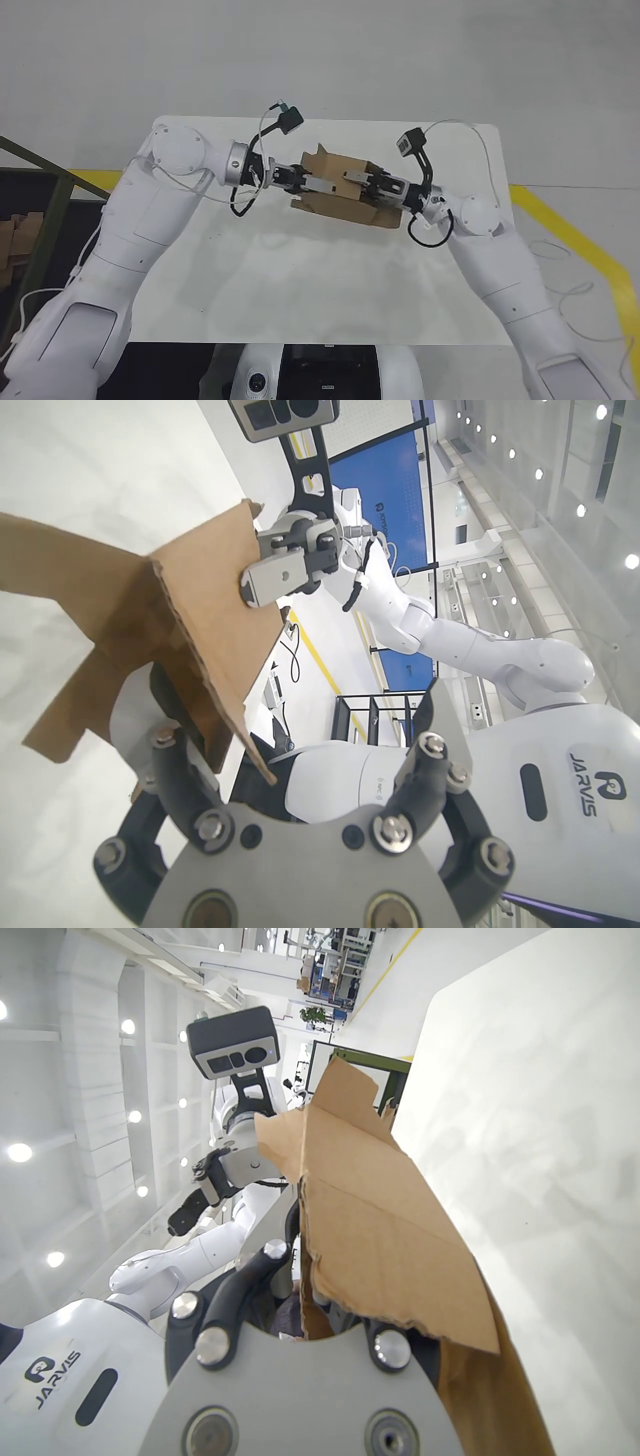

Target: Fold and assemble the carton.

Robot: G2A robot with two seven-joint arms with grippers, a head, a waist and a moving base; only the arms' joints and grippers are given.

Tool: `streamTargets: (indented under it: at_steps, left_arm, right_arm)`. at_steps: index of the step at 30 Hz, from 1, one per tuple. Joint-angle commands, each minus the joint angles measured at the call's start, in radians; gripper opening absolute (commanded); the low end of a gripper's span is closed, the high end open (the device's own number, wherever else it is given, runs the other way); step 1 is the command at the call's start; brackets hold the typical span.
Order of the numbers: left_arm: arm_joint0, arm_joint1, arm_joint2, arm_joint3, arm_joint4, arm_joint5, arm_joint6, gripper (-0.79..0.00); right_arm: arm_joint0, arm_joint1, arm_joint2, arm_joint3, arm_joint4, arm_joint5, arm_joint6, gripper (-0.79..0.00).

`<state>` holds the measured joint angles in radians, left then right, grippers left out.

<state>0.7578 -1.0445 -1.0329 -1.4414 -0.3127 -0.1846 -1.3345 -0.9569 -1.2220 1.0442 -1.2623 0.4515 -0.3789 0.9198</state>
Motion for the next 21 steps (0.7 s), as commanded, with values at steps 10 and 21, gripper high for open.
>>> streamTargets:
  at_steps: [10, 21]
  left_arm:
    - [0.006, 0.001, 0.009, -0.032, -0.022, -0.002, -0.025, 0.0]
    - [-0.021, -0.011, 0.064, -0.026, -0.024, 0.0, -0.033, 0.0]
  right_arm:
    - [-0.017, 0.003, 0.029, -0.023, -0.025, 0.025, -0.067, -0.785]
    - [-0.029, 0.001, 0.042, -0.045, -0.035, 0.041, -0.107, -0.785]
